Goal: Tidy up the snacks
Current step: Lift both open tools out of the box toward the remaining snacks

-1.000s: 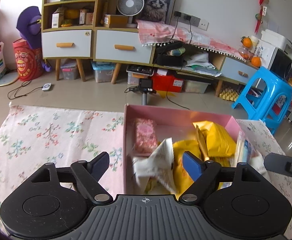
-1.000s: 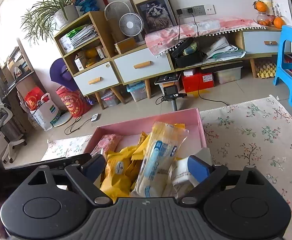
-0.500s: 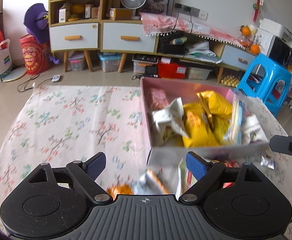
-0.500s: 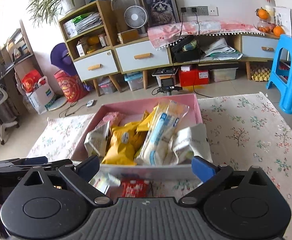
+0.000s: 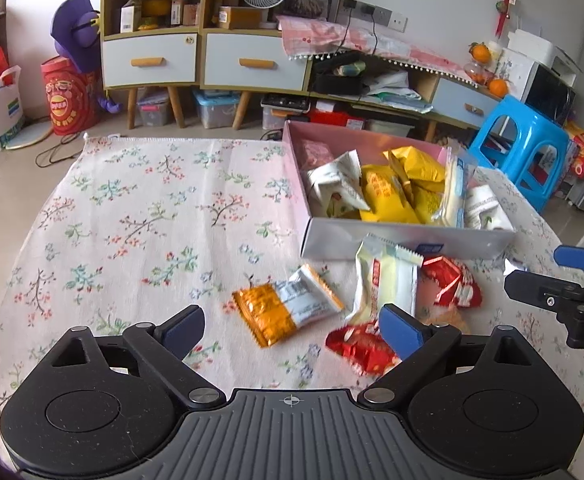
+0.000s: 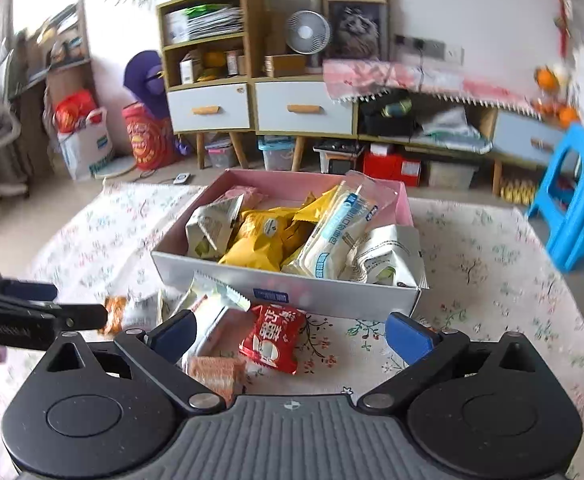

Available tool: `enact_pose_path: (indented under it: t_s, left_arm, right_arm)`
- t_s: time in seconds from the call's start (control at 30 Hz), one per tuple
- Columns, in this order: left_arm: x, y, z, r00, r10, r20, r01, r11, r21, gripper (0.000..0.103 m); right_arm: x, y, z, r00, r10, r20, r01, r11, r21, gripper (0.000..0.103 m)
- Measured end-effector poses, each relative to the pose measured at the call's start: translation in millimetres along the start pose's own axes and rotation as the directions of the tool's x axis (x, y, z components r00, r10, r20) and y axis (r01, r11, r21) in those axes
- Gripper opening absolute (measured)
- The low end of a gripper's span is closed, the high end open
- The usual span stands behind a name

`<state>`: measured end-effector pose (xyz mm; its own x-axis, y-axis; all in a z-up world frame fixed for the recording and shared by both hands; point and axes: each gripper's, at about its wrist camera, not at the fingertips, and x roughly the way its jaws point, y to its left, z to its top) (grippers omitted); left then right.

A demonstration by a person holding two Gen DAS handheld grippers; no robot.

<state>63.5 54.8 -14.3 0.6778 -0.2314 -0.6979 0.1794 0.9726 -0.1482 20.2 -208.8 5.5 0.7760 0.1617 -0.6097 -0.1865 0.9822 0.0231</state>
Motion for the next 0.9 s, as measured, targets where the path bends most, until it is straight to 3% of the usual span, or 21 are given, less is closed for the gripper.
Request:
enact_pose_path:
  t_s: [0.33,0.63,0.9]
  left_arm:
    - [2.4,18.4,-13.7,1.0,0.018,0.004,-0.018,1.0,0.007,0.096]
    - [15.9,23.6,-28.9,0.999,0.021,-0.028,-0.019,0.998,0.054,0.099]
    - [22.3,17.8,-30.1,0.999,-0.032,-0.039,0.036,0.995,0.096,0.099]
  right_arm:
    - [-0.2,17.4,-16.3,0.999,0.03,0.029,-0.027,0.995,-0.093,0.094]
    - [5.1,28.8,-31.5,0.997,0.082,-0.006,-0.082,0.982,-0.169,0.094]
    - [11.2,36.2,-42.8,0.992,0.107,-0.061,-0.118,0.97,-0.214,0.094]
